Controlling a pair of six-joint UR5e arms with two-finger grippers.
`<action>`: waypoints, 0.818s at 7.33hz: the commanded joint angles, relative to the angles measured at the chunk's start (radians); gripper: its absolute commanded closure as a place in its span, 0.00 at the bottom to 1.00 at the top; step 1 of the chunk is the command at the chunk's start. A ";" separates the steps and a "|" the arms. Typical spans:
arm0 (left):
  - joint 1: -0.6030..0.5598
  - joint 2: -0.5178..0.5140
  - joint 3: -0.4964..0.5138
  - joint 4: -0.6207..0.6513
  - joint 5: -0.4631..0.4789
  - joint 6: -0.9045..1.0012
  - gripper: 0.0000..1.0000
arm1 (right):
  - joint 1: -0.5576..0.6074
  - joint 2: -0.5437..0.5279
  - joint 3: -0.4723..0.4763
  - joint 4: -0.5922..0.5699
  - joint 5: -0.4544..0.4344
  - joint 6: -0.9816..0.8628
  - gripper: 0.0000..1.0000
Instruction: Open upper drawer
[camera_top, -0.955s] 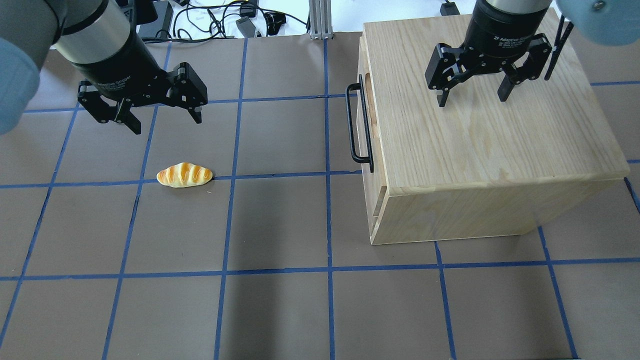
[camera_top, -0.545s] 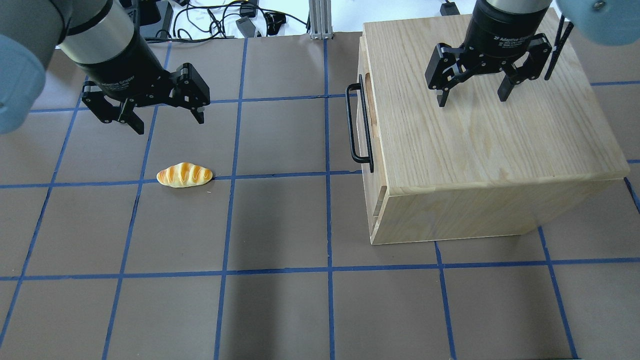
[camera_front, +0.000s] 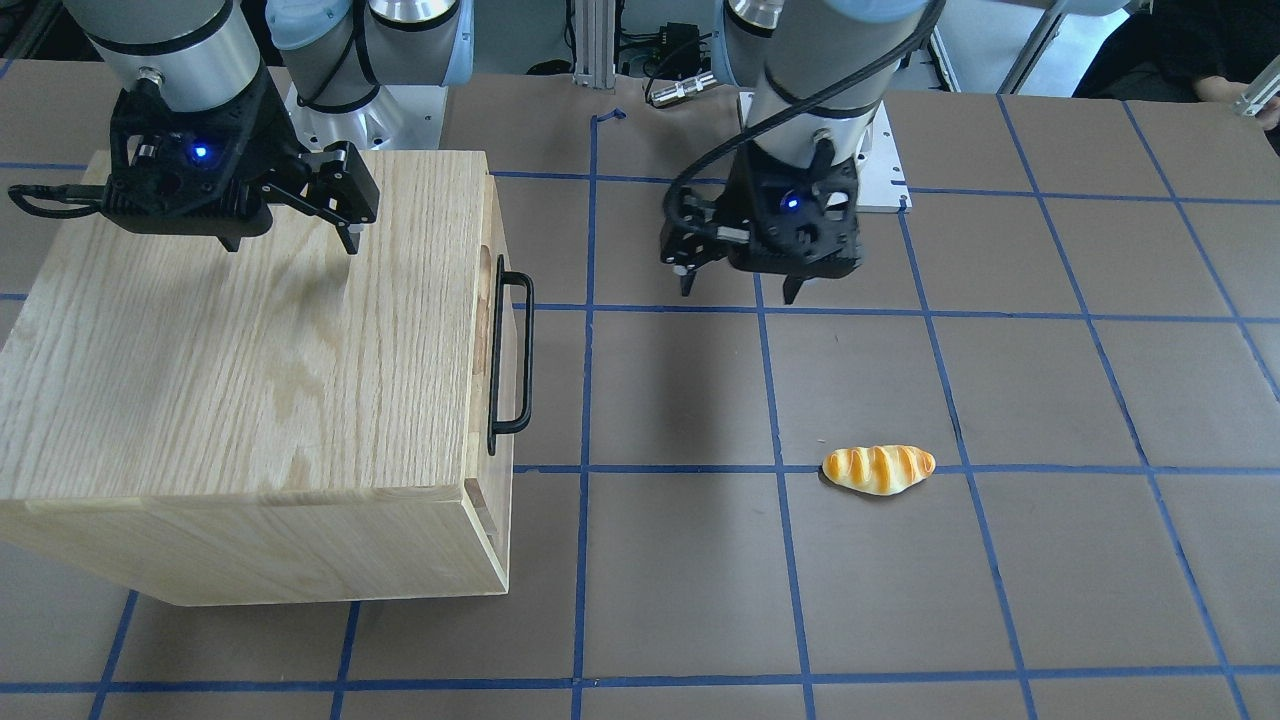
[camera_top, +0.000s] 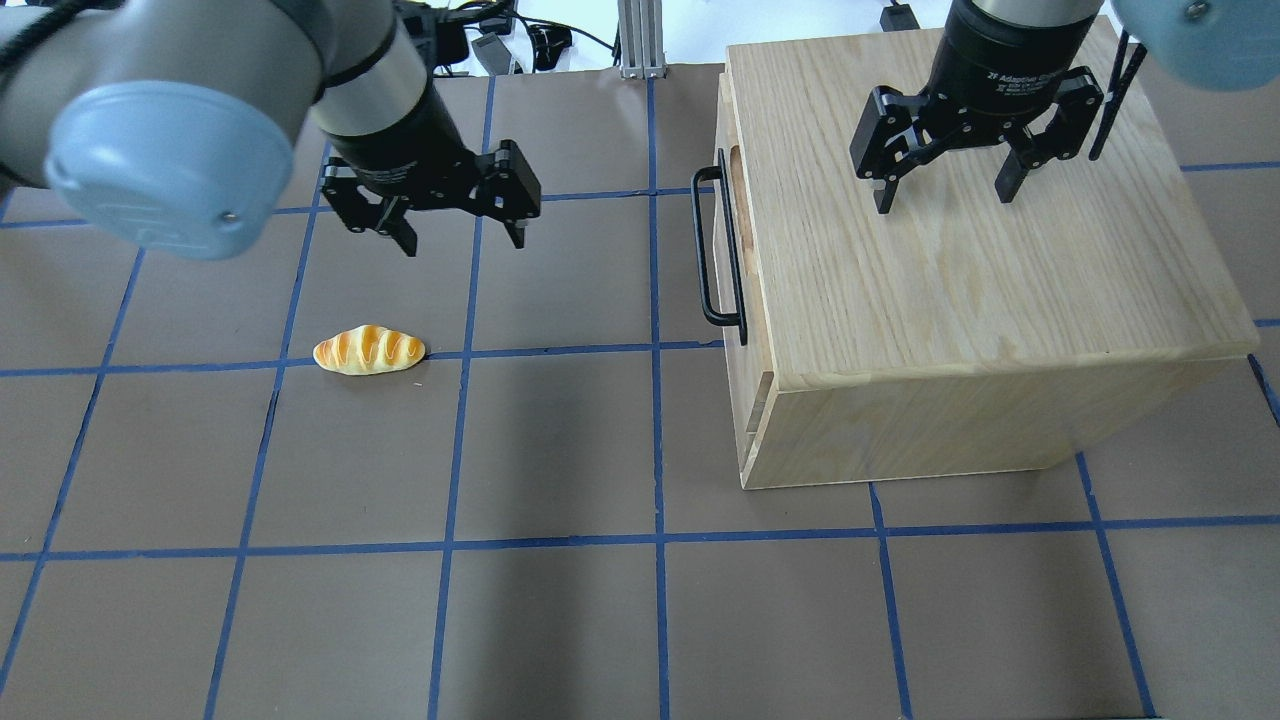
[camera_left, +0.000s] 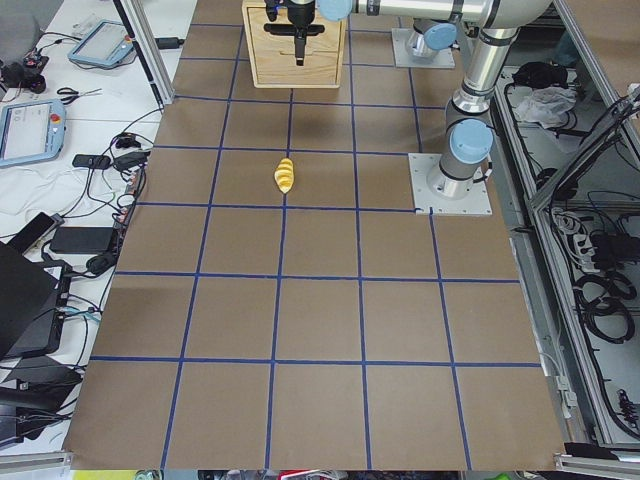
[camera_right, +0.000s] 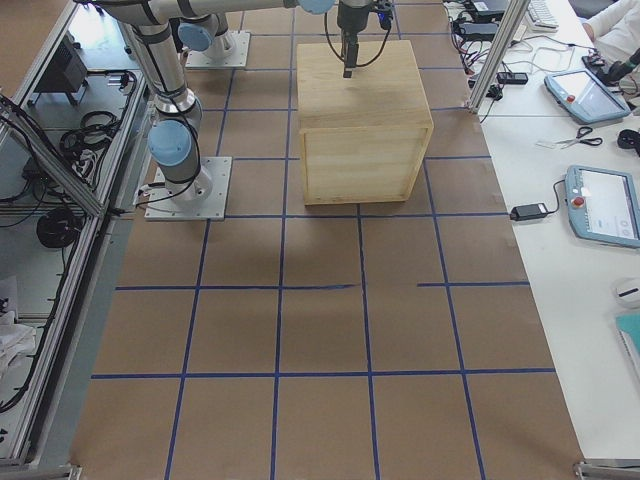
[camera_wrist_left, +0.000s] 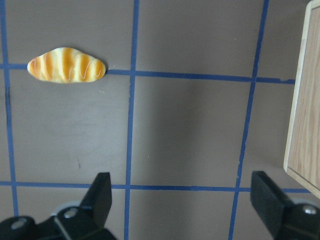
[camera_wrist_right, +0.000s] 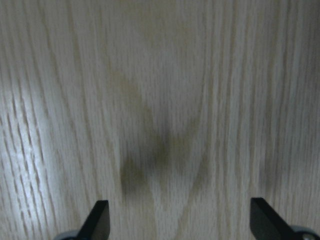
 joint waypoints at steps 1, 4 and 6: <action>-0.094 -0.074 0.005 0.154 -0.091 -0.059 0.00 | 0.000 0.000 0.000 0.000 0.000 -0.002 0.00; -0.098 -0.132 0.002 0.246 -0.230 -0.078 0.00 | 0.000 0.000 0.000 0.000 0.000 0.000 0.00; -0.099 -0.162 -0.004 0.271 -0.230 -0.058 0.00 | 0.000 0.000 0.000 0.000 0.000 0.000 0.00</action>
